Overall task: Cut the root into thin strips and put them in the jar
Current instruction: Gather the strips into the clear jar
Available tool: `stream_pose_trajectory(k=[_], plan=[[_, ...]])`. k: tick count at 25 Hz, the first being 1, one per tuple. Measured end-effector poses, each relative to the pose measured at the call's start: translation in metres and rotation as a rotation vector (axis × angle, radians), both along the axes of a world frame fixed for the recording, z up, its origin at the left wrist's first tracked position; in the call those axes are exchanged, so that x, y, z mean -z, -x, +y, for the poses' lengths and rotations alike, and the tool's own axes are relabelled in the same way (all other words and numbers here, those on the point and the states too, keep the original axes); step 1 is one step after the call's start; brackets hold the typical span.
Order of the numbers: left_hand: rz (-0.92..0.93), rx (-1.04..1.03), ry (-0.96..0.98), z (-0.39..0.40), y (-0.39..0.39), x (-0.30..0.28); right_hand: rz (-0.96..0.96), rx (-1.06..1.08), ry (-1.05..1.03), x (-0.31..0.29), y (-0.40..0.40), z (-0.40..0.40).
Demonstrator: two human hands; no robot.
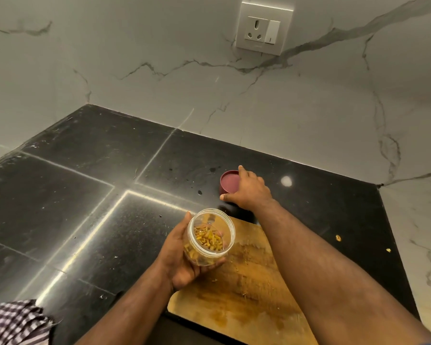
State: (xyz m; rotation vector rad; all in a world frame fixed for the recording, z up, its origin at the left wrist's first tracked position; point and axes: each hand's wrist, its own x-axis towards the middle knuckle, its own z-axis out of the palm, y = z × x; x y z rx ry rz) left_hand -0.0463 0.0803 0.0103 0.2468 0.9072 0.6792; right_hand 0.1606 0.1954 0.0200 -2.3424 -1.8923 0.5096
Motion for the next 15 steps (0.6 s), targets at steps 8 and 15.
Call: stream_pose_trajectory(k=[8,15], plan=[[0.024,0.005,-0.004,0.007,-0.005,-0.003,0.215,0.119,-0.015,-0.002,-0.019,-0.027],[0.058,0.036,-0.019,0.007,-0.016,-0.010,0.731,0.200,-0.041,-0.031,-0.040,-0.076]])
